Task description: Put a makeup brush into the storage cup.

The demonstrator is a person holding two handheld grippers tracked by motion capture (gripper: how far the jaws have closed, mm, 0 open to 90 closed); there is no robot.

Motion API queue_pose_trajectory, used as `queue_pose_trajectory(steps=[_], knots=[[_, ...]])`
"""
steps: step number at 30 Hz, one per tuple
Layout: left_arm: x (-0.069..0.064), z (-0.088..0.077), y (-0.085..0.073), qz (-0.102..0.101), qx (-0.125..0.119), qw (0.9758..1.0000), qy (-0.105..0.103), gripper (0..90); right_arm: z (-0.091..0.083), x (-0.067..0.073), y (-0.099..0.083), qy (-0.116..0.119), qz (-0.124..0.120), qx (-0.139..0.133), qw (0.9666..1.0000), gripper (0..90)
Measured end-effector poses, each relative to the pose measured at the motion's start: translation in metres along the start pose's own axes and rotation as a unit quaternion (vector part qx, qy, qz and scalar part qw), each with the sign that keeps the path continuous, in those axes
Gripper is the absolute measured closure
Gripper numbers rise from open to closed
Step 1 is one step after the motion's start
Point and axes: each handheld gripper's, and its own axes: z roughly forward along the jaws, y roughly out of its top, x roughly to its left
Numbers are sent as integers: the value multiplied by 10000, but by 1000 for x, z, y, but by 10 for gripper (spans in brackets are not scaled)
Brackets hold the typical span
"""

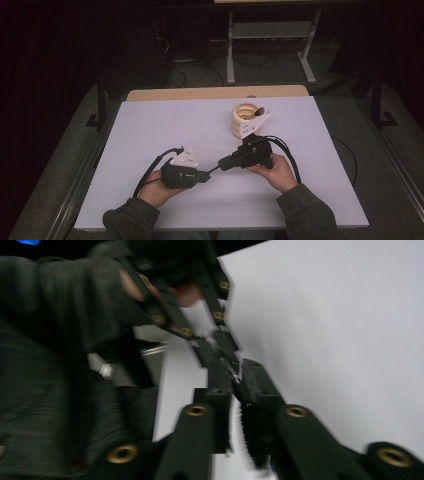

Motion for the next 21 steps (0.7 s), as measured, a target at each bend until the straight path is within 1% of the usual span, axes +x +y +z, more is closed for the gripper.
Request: queue_pose_trajectory(steps=[1,2,3,4,5,6,7,8,9,10,11,12,13,14,15,16,17,18,19,20,21], knots=[[-1,2,0,-71,-34,10000,12,837,1,1,1,10,-52,49,10000,846],[0,1,0,-34,37,10000,-33,826,1,2,1,4,-89,113,9999,846],[0,2,0,-74,38,9999,-79,774,2,3,2,-24,-150,179,9997,846],[0,2,0,-78,67,9999,-61,750,3,4,4,17,-172,265,9995,847],[-1,1,0,-82,60,9999,-40,729,4,6,5,-20,-184,367,9992,847],[-1,1,0,-120,56,9999,-83,723,4,7,7,-97,-249,487,9985,847],[-1,0,0,-102,71,9999,-82,718,5,8,9,-112,-305,608,9976,847],[-2,0,0,-86,85,9999,-80,718,6,10,11,-136,-305,691,9970,847],[-2,0,0,-86,85,9999,-80,723,6,10,11,-136,-305,691,9970,847],[-2,0,0,46,269,9995,-141,747,6,12,16,-206,-415,898,9949,847],[-2,0,0,46,269,9995,-141,772,6,12,16,-206,-415,898,9949,847],[-5,3,-1,31,266,9992,-295,831,5,14,19,-212,-508,981,9937,847],[-6,3,0,77,279,9993,-252,845,5,17,20,-215,-519,977,9936,847],[-6,3,0,174,351,9990,-209,848,5,18,20,-247,-536,970,9935,847],[-7,5,0,118,310,9993,-198,851,6,19,20,-277,-579,949,9934,839],[-6,5,0,133,314,9992,-194,852,6,19,19,-319,-562,913,9937,810],[-6,3,1,107,288,9994,-160,853,5,18,18,-397,-478,791,9949,657],[-6,3,1,-10,188,9997,-140,853,4,16,17,-398,-321,661,9965,593],[-4,1,1,2,174,9998,-125,853,2,14,15,-318,-175,565,9977,594],[-4,1,2,-113,56,9999,-92,853,2,13,12,-297,-102,449,9985,592],[-2,-1,2,-73,76,9999,-49,853,3,13,10,-340,-106,401,9986,597]])
